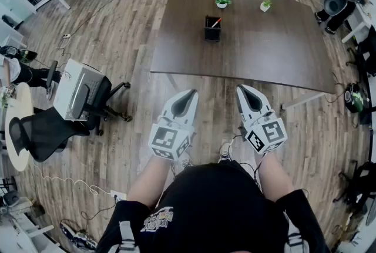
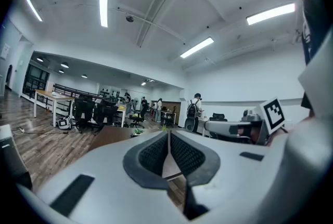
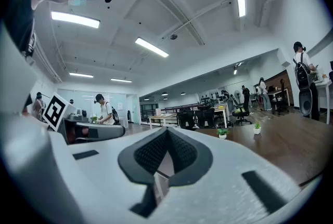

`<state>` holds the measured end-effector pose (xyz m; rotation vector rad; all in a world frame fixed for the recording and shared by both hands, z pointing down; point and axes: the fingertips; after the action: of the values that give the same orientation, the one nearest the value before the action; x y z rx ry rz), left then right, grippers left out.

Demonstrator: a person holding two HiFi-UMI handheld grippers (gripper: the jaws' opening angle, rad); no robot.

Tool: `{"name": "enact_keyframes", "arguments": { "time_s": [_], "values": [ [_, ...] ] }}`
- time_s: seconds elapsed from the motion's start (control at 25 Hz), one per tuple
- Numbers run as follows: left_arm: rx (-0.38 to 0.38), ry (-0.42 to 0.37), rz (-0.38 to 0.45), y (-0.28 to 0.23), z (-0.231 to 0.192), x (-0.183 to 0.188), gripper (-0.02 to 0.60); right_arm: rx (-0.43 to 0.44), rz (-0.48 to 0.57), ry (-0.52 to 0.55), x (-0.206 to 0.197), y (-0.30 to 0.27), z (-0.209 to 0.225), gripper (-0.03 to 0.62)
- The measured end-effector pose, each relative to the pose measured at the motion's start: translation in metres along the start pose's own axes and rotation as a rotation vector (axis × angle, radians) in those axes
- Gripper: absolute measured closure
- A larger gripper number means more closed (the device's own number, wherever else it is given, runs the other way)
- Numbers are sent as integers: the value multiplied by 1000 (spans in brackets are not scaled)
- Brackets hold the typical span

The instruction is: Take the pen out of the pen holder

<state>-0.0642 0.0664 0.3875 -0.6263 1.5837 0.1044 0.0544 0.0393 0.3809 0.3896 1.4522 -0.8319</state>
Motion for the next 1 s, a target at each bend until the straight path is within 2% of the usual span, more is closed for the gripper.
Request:
{"name": "enact_keyframes", "arguments": {
  "time_s": [0.44, 0.52, 0.68, 0.8, 1.0],
  "values": [
    [18, -27, -18, -11, 11, -1, 565, 23, 32, -67, -5, 4, 20, 584],
    [25, -31, -18, -16, 17, 0, 559, 29, 35, -75, -6, 7, 28, 526],
    [44, -42, -32, -33, 33, 0, 413, 40, 37, -87, -9, 15, 50, 466],
    [65, -47, -45, -47, 47, -1, 379, 56, 38, -88, -11, 24, 68, 456],
    [87, -53, -43, -71, 72, 2, 367, 81, 38, -75, -11, 39, 98, 436]
  ]
}}
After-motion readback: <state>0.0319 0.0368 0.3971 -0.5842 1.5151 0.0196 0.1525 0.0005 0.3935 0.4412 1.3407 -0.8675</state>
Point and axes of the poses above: the fingertips, and each gripper's own axes: y backward along the fingers, z to its right, x out of its top, and after that the axes turned 13 degrees about -z, right-handed
